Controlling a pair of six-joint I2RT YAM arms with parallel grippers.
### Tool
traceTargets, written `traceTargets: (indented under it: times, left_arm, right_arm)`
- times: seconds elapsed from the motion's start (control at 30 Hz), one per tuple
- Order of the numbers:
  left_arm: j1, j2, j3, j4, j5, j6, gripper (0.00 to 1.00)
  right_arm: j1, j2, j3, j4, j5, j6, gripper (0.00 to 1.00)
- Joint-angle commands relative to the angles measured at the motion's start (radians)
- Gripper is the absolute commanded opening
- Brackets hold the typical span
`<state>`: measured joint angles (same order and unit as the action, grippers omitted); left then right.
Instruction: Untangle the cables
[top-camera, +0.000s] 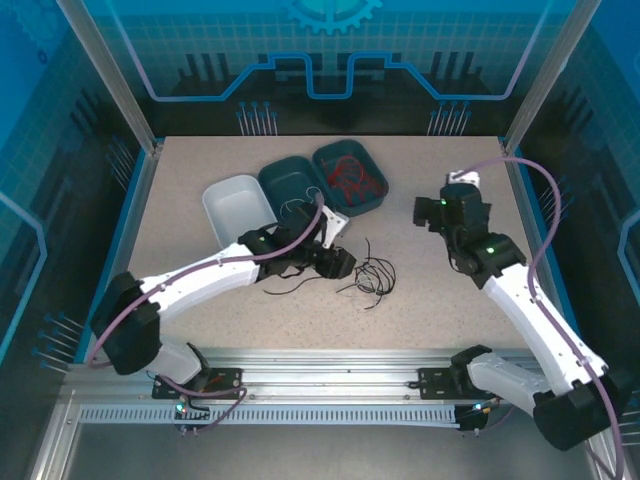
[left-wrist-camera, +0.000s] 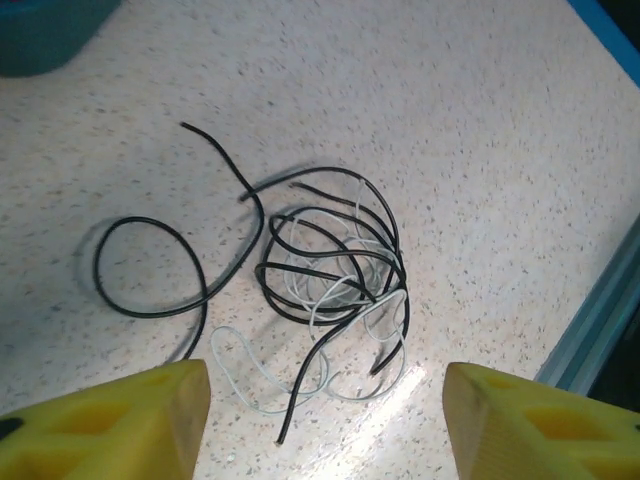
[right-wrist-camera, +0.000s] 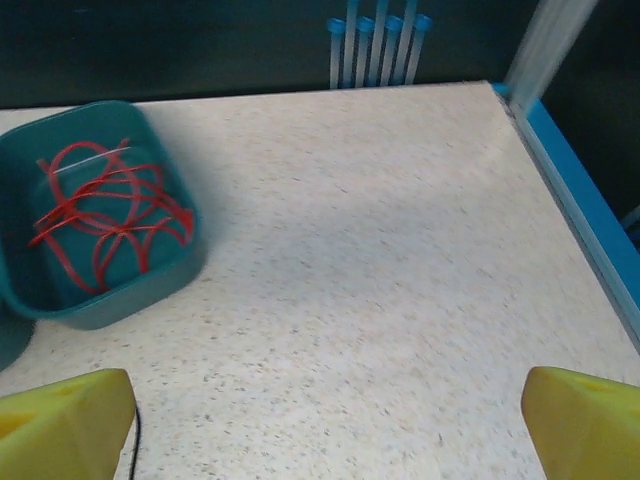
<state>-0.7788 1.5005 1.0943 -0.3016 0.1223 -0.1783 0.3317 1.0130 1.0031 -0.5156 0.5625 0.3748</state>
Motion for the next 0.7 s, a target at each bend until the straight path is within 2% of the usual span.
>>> traceTargets:
  times: [0.0, 0.07, 0.23, 0.43, 0.67]
  left_arm:
    - [-0.010, 0.071, 0.062, -0.009, 0.072, 0.127, 0.56]
    - [-0.011, 0.125, 0.086, -0.018, 0.094, 0.152, 0.49]
    - [-0.036, 0.245, 0.173, -0.050, 0.148, 0.190, 0.45]
    - [-0.077, 0.343, 0.259, -0.111, 0.110, 0.240, 0.33]
    - [-0.109, 0.400, 0.313, -0.150, 0.066, 0.275, 0.32]
  right_arm:
    - [-0.086, -0.061, -0.056, -0.061, -0.071, 0.122, 1.00]
    - [-0.127, -0.095, -0.103, -0.059, -0.117, 0.148, 1.00]
    - [-0.164, -0.126, -0.179, -0.115, -0.129, 0.185, 1.00]
    - [-0.171, -0.140, -0.234, -0.148, -0.129, 0.232, 1.00]
    - [-0.177, -0.176, -0.265, -0.174, -0.107, 0.253, 1.00]
